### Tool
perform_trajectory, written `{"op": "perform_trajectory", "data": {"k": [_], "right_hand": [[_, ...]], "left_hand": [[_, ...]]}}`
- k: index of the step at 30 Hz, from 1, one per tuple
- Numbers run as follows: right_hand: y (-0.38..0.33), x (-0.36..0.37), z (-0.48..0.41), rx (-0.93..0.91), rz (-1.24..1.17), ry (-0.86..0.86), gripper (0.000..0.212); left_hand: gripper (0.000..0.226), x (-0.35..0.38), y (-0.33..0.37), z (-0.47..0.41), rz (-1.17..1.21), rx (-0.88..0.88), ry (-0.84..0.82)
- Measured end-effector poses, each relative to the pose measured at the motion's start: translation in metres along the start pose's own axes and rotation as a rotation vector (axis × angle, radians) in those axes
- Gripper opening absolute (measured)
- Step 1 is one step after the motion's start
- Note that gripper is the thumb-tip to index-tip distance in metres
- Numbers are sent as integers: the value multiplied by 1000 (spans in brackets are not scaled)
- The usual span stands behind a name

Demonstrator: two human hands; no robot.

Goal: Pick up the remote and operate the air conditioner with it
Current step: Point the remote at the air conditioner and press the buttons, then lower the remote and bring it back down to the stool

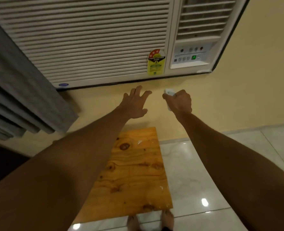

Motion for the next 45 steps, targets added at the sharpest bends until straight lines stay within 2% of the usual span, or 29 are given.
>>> {"op": "perform_trajectory", "data": {"k": [9, 19, 23, 26, 35, 41, 45], "right_hand": [[67, 84, 36, 71, 102, -167, 54], [148, 168, 88, 89, 323, -287, 63], [198, 189, 113, 106, 399, -350, 60], [232, 198, 129, 129, 450, -380, 66], [295, 227, 169, 200, 402, -378, 69], [296, 235, 169, 162, 461, -326, 69], [296, 238, 170, 156, 488, -383, 76]], "left_hand": [[79, 77, -29, 51, 85, -90, -131], [79, 198, -41, 120, 175, -211, -355], [85, 251, -32, 156, 202, -201, -457], [92, 285, -29, 181, 209, -210, -536], [98, 343, -32, 217, 209, -361, -612], [101, 354, -30, 220, 159, -338, -602], [98, 354, -30, 218, 157, -331, -595]]}}
Point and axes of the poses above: each hand's wrist, its own z-axis away from the middle knuckle, its own x-axis out of the palm, y = z × x, the point moved 7 cm from there along -z, towards the middle knuckle, and after that the axes turned 8 degrees about y, right-handed, at the moved point
